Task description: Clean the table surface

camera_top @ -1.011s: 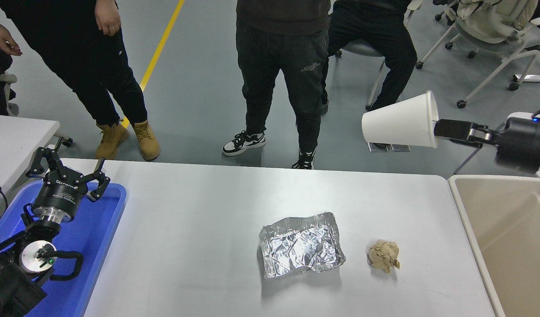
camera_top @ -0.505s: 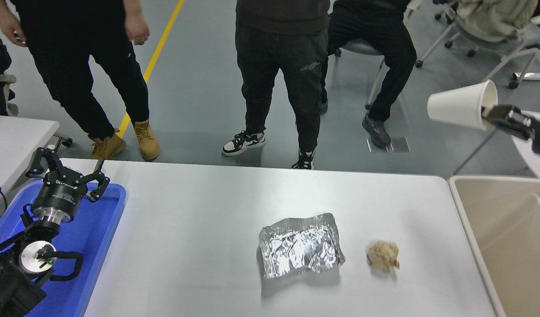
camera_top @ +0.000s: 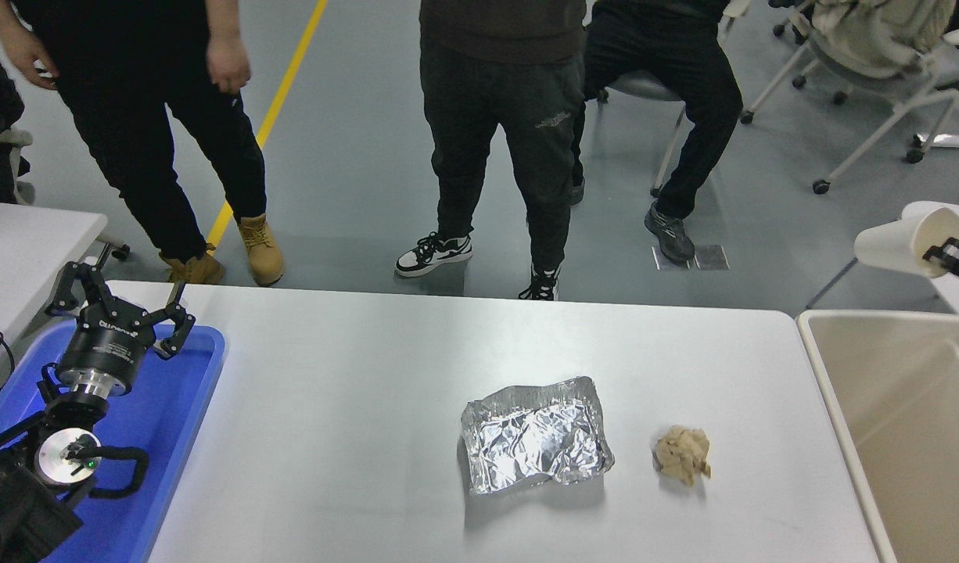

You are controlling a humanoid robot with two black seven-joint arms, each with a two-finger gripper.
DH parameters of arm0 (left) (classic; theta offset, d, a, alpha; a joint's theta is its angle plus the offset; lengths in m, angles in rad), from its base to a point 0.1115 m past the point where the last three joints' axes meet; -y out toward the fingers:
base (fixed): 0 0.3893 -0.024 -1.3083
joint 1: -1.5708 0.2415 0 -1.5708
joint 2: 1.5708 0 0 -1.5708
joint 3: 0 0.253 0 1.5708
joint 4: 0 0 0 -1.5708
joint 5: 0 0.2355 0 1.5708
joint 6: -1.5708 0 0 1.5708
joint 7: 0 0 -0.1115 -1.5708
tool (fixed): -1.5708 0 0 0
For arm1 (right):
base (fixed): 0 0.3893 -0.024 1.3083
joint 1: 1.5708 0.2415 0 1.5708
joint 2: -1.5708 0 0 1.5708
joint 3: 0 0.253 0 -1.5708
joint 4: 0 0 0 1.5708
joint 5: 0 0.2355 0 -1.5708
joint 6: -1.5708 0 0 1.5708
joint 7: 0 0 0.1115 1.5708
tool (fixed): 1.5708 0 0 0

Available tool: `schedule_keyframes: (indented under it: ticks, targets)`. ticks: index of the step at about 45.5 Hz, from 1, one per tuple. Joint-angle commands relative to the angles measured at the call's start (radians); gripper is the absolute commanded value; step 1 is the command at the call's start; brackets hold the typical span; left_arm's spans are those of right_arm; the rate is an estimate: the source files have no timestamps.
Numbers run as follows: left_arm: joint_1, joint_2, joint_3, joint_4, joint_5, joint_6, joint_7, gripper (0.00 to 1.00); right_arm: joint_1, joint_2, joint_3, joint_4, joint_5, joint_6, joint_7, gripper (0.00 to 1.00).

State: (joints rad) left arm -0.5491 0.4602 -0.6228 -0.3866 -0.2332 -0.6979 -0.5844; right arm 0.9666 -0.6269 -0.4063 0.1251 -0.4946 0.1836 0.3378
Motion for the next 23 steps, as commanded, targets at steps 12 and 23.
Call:
schedule_keyframes:
  ticks: [12, 23]
  targets:
    - [0.000, 0.000, 0.000, 0.000, 0.000, 0.000, 0.000, 1.00, -0.138, 0.082, -0.006, -0.102, 0.050, -0.016, -0.316, 0.00]
    - [0.000, 0.000, 0.000, 0.000, 0.000, 0.000, 0.000, 1.00, -0.198, 0.156, -0.003, -0.131, 0.050, -0.038, -0.385, 0.00]
